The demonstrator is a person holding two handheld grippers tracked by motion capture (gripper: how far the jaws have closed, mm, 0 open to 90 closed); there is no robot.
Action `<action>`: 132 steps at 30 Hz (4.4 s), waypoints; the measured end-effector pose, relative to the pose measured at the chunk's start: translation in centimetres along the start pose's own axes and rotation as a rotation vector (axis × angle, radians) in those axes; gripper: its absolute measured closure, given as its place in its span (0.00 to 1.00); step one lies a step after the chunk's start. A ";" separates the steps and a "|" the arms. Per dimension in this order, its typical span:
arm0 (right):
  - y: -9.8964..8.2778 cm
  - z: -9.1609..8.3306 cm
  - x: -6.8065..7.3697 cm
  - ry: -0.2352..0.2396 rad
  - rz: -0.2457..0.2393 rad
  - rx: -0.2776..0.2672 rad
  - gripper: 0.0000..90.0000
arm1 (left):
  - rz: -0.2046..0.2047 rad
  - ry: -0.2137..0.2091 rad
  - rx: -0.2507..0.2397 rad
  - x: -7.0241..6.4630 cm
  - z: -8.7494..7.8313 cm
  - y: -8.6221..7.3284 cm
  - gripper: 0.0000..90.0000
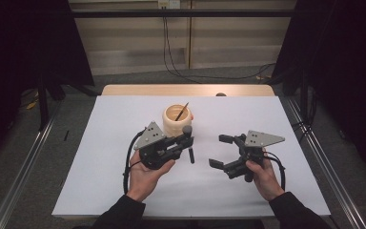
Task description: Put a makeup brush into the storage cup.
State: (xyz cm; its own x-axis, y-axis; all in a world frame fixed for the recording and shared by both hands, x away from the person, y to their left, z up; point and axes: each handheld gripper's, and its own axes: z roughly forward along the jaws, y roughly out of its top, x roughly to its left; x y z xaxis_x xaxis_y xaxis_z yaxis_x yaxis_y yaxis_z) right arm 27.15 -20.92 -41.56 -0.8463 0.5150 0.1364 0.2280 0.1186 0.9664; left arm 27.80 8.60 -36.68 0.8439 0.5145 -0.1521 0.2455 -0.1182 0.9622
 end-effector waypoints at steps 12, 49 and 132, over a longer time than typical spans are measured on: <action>-0.6 -1.2 -0.1 -0.074 0.002 -0.005 0.00 | 0.001 0.016 -0.002 0.8 -0.8 0.4 0.86; -2.3 -6.0 0.7 -0.291 -0.010 -0.008 0.00 | 0.025 0.084 -0.023 3.7 -2.8 2.8 0.86; -3.5 -6.9 0.6 -0.344 0.017 -0.056 0.00 | 0.028 0.214 -0.008 12.3 4.3 5.4 0.86</action>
State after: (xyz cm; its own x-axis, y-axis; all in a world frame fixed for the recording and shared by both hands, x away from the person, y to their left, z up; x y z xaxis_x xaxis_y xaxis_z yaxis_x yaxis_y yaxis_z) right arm 22.52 -26.86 -43.38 -0.6282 0.7738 0.0807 0.2059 0.0653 0.9764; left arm 41.56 10.68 -34.30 0.7296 0.6798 -0.0746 0.2188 -0.1287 0.9672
